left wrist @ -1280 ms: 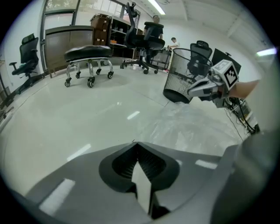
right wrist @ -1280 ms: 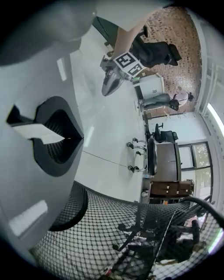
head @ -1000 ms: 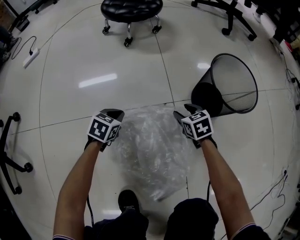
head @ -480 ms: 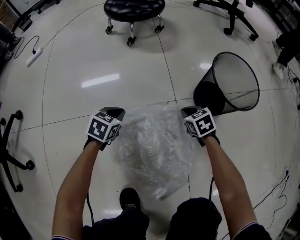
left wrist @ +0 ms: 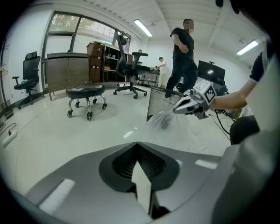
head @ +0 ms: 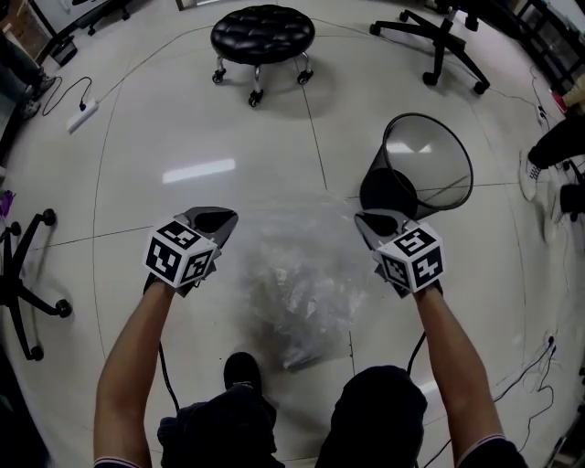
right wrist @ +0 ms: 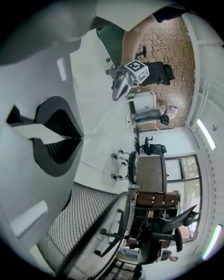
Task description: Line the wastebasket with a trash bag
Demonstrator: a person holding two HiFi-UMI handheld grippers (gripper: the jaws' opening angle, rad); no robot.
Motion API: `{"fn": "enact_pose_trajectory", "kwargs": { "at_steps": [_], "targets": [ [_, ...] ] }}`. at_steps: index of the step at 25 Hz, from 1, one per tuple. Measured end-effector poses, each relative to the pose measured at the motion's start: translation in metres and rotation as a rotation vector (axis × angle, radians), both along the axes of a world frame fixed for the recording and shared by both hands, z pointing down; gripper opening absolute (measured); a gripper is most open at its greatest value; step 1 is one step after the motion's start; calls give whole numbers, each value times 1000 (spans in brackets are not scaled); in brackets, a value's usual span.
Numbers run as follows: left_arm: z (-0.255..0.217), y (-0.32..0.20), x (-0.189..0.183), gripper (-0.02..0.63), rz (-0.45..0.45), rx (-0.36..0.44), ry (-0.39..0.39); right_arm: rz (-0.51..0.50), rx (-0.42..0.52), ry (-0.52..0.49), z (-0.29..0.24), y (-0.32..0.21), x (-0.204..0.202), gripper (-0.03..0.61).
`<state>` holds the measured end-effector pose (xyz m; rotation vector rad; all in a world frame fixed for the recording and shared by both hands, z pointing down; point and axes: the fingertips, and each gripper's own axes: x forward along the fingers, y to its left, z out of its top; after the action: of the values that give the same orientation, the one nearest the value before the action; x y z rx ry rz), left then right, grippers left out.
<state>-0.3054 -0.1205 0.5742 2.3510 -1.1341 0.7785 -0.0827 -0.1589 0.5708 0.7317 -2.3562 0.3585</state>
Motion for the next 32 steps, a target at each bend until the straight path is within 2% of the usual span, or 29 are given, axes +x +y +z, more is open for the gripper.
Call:
{"fn": "enact_pose_trajectory", "kwargs": {
  "at_steps": [8, 13, 18, 23, 32],
  "targets": [
    [-82, 19, 34, 11, 55, 99, -17, -12, 86, -41, -70, 20, 43, 5],
    [-114, 20, 61, 11, 95, 131, -29, 4, 132, -84, -104, 29, 68, 5],
    [-140, 15, 89, 11, 139, 149, -34, 35, 139, -117, -117, 37, 97, 5],
    [-141, 21, 116, 11, 181, 126, -53, 47, 107, -111, -110, 48, 123, 5],
    [-110, 35, 161, 11, 254, 58, -80, 88, 72, -115, -91, 64, 164, 5]
  ]
}}
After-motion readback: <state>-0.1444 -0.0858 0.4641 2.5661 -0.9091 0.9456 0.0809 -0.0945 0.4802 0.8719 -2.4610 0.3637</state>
